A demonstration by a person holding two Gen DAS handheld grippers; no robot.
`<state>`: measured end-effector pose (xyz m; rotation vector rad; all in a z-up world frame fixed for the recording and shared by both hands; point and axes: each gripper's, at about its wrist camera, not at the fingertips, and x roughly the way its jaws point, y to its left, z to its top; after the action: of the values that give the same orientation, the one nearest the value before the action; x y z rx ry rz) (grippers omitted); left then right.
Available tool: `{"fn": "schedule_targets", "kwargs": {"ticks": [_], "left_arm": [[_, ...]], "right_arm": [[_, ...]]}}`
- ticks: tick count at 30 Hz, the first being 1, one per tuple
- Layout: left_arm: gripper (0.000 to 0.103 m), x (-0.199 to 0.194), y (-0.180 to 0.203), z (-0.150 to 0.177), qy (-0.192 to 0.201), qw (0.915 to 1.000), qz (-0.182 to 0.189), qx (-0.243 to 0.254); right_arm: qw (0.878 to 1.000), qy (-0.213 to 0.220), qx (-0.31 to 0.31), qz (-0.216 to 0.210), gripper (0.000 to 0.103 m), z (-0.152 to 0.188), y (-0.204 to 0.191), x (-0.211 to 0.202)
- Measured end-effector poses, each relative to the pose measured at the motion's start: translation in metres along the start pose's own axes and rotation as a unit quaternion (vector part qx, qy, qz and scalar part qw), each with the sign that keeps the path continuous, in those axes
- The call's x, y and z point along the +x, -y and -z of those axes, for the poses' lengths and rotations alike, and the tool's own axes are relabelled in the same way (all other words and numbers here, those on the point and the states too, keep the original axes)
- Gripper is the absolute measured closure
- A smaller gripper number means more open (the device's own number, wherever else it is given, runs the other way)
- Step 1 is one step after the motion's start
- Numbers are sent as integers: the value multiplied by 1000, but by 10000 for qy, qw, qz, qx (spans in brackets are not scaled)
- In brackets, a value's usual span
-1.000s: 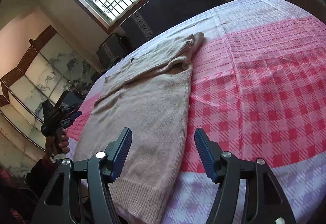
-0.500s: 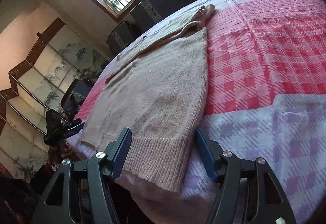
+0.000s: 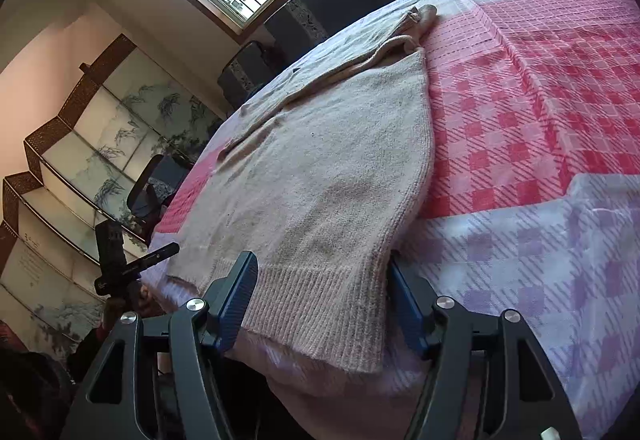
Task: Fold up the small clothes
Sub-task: 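Release the sweater and lift both grippers away, then grasp the ribbed hem of the beige sweater with the left gripper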
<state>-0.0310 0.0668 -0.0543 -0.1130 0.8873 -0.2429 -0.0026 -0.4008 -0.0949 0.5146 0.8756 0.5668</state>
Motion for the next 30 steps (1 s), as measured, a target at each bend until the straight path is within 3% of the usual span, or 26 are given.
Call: {"fn": "schedule_targets", "kwargs": {"ticks": [5,26,27,28,30], "left_arm": [[27,5,16,5,19,9977,-447,506],[25,5,15,5,-1,9979,-442,479],[25,5,15,4,-19,9979,-417,486],[26,5,14,4,-22,9981,-360,490],[52,3,12,2,23,9987,-195,471]], "right_arm": [[10000,-10,4,42,40,-1,-2,4],[9999,-30,101,80,43,-2,-2,8],[9999,-45,104,92,51,-2,-2,9],[9998,-93,137,105,69,-2,0,11],[9990,-242,377,92,89,-1,7,18]]}}
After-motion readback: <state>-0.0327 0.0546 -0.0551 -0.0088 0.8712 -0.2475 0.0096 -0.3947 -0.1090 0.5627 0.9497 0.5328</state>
